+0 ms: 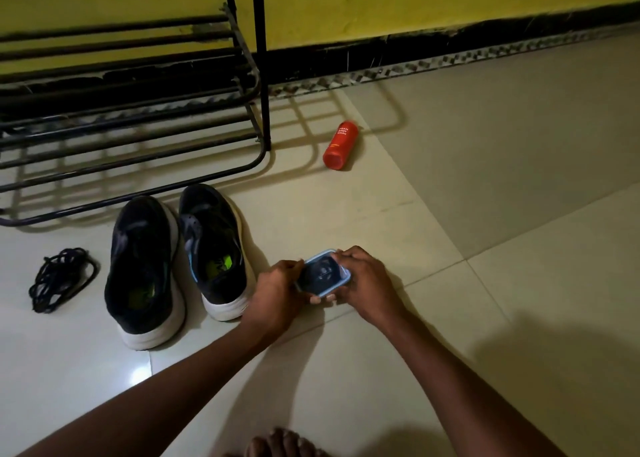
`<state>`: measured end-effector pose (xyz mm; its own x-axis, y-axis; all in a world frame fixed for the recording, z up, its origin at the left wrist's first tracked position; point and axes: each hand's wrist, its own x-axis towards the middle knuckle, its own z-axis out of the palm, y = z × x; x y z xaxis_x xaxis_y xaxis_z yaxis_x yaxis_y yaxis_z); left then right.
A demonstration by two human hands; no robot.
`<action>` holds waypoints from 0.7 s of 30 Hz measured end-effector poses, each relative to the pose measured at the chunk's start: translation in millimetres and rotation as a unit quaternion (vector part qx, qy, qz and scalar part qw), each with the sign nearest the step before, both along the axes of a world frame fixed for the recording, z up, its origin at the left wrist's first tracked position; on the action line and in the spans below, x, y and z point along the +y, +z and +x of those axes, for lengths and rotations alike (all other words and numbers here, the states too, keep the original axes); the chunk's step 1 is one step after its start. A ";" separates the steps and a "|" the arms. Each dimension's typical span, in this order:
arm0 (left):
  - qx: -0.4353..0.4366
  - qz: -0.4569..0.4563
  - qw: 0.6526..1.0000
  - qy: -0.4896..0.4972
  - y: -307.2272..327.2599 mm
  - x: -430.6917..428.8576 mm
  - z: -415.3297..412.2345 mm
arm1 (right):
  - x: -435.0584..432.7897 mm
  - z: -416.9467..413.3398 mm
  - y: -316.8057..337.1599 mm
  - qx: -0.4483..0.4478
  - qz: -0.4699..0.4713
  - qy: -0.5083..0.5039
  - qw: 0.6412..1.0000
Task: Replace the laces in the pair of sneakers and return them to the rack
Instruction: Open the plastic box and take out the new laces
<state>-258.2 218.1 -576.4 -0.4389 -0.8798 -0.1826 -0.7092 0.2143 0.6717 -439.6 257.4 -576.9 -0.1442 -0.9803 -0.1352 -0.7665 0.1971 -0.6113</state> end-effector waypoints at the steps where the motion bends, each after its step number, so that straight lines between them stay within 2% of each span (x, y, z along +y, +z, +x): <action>1: 0.002 -0.001 1.000 -0.010 0.3 -0.1 -1.4 | -3.3 -4.9 3.3 -0.009 0.007 0.003 1.000; 5: -0.024 0.006 0.999 -0.030 -4.8 -2.0 -3.3 | -17.1 -12.0 13.3 0.013 0.052 0.031 0.998; 10: -0.024 0.021 0.999 -0.009 -1.5 3.0 -8.9 | -30.1 -11.9 20.7 0.047 0.139 0.036 0.989; 14: -0.029 0.003 0.999 -0.019 -1.6 2.4 -10.3 | -31.4 -10.1 18.2 0.009 0.148 -0.031 0.989; 17: -0.034 0.015 0.999 0.007 -1.9 -1.9 -13.5 | -37.0 -11.6 22.4 -0.069 0.165 -0.089 0.980; 21: -0.037 0.015 0.999 0.004 -3.5 -4.3 -14.9 | -34.7 -15.3 22.6 -0.112 0.156 -0.122 0.974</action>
